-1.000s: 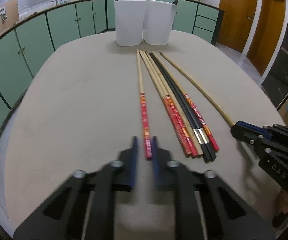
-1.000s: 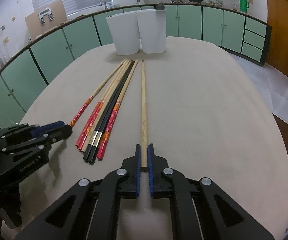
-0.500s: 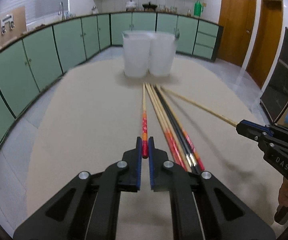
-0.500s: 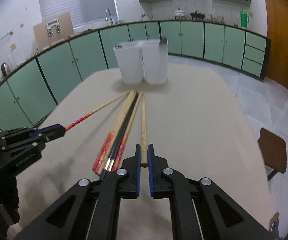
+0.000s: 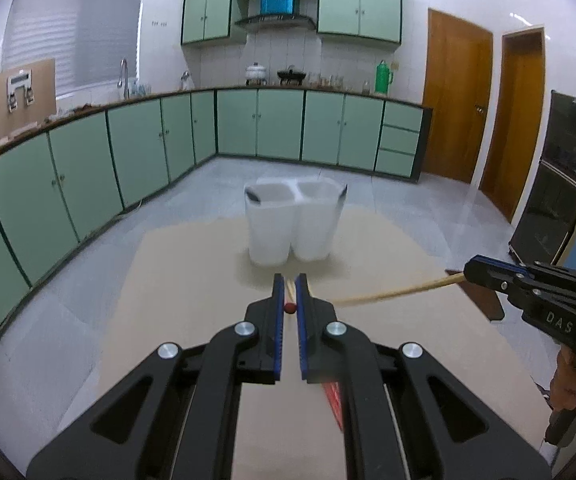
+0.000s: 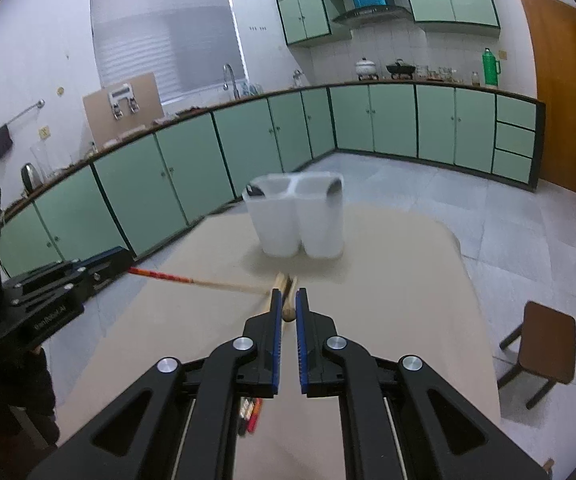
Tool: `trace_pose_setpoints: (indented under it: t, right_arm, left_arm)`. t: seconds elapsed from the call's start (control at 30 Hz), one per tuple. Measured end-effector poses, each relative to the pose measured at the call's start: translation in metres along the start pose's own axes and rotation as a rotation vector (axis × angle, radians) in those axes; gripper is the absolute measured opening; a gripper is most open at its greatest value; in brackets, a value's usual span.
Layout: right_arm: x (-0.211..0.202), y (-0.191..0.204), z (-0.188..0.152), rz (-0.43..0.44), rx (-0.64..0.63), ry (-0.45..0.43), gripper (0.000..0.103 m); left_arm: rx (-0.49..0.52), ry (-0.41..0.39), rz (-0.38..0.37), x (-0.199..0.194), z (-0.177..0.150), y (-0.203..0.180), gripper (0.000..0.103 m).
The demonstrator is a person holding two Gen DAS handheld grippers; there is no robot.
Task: Organize utensils
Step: 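Carry both chopsticks to the white holder and drop them in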
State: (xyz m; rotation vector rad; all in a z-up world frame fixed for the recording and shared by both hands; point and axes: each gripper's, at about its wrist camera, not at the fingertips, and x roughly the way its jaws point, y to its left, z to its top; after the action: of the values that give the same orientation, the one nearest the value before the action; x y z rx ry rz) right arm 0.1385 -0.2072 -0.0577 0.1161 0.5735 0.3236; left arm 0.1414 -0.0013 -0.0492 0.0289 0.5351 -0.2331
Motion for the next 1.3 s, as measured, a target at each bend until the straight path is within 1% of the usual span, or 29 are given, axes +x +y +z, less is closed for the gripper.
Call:
trace_pose_setpoints:
  t: [0.1, 0.2, 0.4, 0.47, 0.6, 0.73, 0.83, 0.9, 1.0, 1.1, 1.2, 1.3]
  right_arm:
    - [-0.002, 0.003, 0.025, 0.009, -0.018, -0.027, 0.007]
    - [0.001, 0.005, 0.048, 0.023, -0.040, -0.035, 0.007]
    - [0.002, 0.006, 0.083, 0.032, -0.069, -0.070, 0.007]
    - [0.001, 0.006, 0.094, 0.035, -0.076, -0.086, 0.007]
    - [-0.003, 0.006, 0.117, 0.035, -0.088, -0.137, 0.007]
    - [-0.005, 0.002, 0.148, 0.017, -0.096, -0.200, 0.007]
    - [0.001, -0.002, 0.171, -0.010, -0.099, -0.229, 0.006]
    - [0.008, -0.003, 0.182, -0.031, -0.105, -0.242, 0.006]
    - [0.026, -0.006, 0.196, -0.061, -0.110, -0.249, 0.006]
    - [0.050, -0.013, 0.204, -0.070, -0.096, -0.227, 0.006]
    - [0.072, -0.018, 0.202, -0.087, -0.092, -0.206, 0.006]
    - [0.089, -0.023, 0.196, -0.101, -0.094, -0.186, 0.006]
  left_arm:
    - [0.016, -0.022, -0.012, 0.001, 0.014, 0.000, 0.005]
    - [0.028, -0.039, -0.029, 0.004, 0.028, -0.002, 0.005]
    - [0.018, -0.062, -0.060, 0.008, 0.049, 0.001, 0.005]
    - [0.021, -0.081, -0.067, 0.005, 0.058, 0.000, 0.005]
    - [0.031, -0.135, -0.071, -0.001, 0.077, 0.001, 0.005]
    - [0.044, -0.216, -0.067, -0.004, 0.113, -0.001, 0.005]
    - [0.039, -0.263, -0.076, -0.001, 0.141, -0.003, 0.005]
    - [0.046, -0.299, -0.063, 0.002, 0.156, -0.005, 0.005]
    - [0.049, -0.348, -0.052, 0.019, 0.185, -0.008, 0.005]
    - [0.046, -0.368, -0.039, 0.038, 0.200, -0.012, 0.005]
    - [0.047, -0.377, -0.012, 0.067, 0.205, -0.014, 0.005]
    - [0.028, -0.367, -0.009, 0.093, 0.204, -0.011, 0.005]
